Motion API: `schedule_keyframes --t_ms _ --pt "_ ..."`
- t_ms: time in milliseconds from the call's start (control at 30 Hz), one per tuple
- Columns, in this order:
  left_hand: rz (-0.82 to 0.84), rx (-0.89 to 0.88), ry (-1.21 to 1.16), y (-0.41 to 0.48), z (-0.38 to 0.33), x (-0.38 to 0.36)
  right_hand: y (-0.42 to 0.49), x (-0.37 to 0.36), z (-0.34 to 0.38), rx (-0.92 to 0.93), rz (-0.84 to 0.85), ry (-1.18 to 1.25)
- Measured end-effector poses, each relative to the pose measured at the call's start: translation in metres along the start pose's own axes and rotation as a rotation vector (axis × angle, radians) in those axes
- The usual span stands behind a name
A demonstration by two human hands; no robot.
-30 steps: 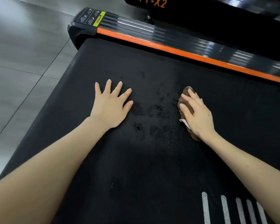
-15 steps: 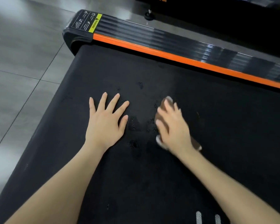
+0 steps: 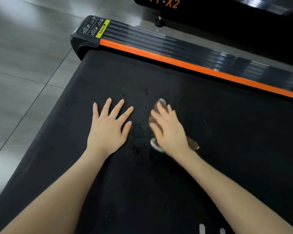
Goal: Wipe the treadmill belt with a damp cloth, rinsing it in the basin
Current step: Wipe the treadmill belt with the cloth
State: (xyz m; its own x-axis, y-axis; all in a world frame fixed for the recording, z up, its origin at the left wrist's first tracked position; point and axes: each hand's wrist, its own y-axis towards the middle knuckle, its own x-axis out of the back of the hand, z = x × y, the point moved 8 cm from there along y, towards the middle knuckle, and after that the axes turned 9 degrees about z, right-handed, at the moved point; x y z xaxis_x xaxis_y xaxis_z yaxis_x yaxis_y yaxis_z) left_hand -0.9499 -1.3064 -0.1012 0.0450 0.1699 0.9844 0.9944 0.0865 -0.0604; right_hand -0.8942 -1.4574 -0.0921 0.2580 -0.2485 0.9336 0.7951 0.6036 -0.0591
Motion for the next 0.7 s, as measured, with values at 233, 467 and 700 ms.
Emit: schedule_keyframes --t_ms 233,467,700 --pt "-0.024 0.026 0.003 -0.001 0.004 -0.003 0.088 0.017 -0.027 -0.057 0.014 -0.014" --pt "-0.056 0.017 0.004 -0.001 0.003 -0.002 0.114 0.065 -0.137 -0.406 -0.179 -0.039" --pt "-0.065 0.017 0.027 0.001 0.0 -0.003 0.145 0.05 -0.097 -0.695 -0.247 -0.04"
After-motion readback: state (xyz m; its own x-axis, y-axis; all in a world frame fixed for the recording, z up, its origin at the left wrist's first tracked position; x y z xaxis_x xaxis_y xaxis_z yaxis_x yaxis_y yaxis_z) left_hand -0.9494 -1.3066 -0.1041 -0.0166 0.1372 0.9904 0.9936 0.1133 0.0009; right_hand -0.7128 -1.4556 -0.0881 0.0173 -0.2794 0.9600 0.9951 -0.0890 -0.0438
